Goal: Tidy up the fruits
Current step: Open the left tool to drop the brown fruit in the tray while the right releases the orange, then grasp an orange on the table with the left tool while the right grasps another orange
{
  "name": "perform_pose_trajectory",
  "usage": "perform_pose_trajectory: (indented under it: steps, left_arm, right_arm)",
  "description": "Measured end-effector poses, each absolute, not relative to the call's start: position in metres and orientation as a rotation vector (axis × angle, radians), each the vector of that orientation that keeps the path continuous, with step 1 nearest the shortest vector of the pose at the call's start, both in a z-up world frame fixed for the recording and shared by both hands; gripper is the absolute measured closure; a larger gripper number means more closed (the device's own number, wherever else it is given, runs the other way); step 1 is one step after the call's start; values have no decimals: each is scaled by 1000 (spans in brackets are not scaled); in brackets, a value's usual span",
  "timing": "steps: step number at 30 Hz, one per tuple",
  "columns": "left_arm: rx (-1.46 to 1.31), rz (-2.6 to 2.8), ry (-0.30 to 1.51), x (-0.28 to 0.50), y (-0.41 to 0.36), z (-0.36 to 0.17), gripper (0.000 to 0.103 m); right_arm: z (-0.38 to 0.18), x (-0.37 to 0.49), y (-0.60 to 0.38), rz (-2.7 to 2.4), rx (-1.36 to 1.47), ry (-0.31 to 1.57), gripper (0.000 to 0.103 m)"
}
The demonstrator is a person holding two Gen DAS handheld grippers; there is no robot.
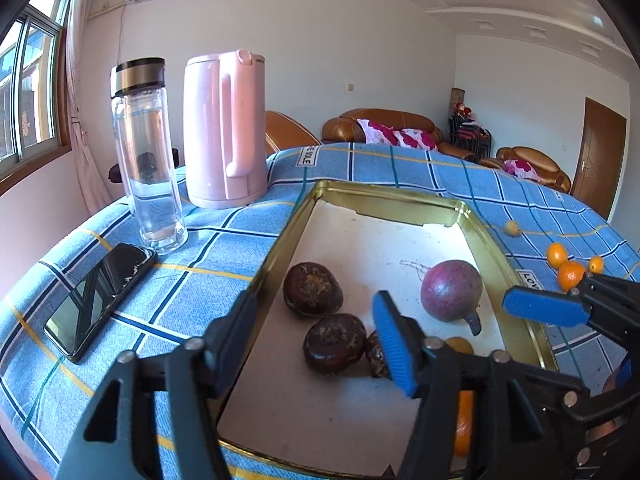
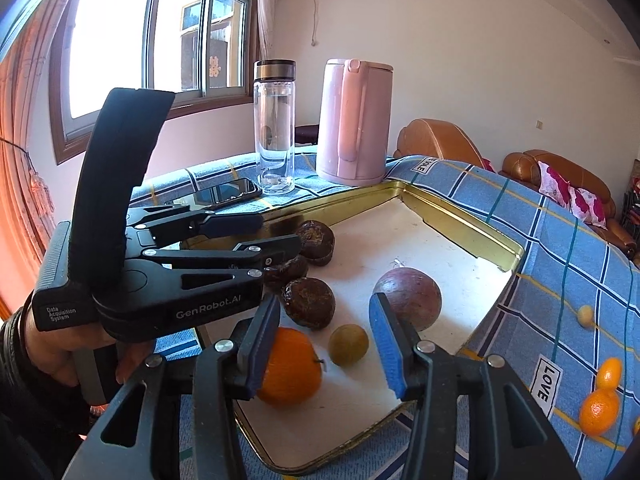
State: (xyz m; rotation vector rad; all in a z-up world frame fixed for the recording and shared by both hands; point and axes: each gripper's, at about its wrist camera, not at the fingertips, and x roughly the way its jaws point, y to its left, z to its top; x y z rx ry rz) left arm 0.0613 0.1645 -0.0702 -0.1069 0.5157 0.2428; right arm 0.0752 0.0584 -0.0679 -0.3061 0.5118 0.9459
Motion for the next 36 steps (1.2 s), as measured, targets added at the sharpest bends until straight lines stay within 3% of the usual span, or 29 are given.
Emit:
perform_pose_trajectory:
  steps: [8,16,36]
  left_arm:
    - [-72,189,425,55,124,-39,13]
    - [0,84,425,74,64,-27,12]
    - [49,-142,615,178,-76,-43,12]
  right_arm:
    - [-57,79,-5,809,-243,450,48]
    - [-42,96,-110,614,-83,409,42]
    - [-43,162,-260,183,49,528,42]
